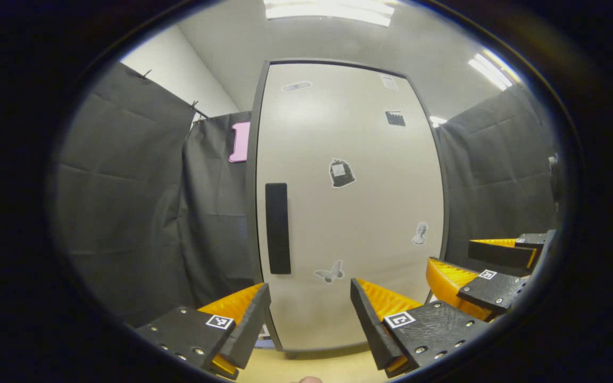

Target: Open the cabinet door with the right hand, grasp the bottle in the cabinet with the left hand and place it on the coaster, then close the cabinet door with the right hand.

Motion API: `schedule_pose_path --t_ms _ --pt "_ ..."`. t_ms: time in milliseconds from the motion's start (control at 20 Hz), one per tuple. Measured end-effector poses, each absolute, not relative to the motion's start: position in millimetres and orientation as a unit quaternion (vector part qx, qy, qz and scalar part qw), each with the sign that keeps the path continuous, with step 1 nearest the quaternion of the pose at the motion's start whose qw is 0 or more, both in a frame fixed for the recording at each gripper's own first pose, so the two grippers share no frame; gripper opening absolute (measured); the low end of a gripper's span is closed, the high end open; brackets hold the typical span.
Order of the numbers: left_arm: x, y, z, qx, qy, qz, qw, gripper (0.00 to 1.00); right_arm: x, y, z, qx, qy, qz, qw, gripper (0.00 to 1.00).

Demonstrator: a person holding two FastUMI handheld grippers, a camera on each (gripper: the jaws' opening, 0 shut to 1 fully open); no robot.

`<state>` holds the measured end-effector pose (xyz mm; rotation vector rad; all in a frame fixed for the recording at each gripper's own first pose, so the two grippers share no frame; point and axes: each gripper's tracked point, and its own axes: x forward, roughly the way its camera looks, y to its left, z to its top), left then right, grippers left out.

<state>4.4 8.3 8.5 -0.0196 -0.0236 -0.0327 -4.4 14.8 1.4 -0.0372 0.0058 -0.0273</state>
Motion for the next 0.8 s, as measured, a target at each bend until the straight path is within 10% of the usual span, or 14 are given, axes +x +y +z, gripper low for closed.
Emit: schedule_pose_path --t_ms 800 --pt "-13 35 9 -0.010 -0.015 -0.024 1.000 0.87 8 22 21 -0.032 -0.011 -0.013 0.999 0.94"
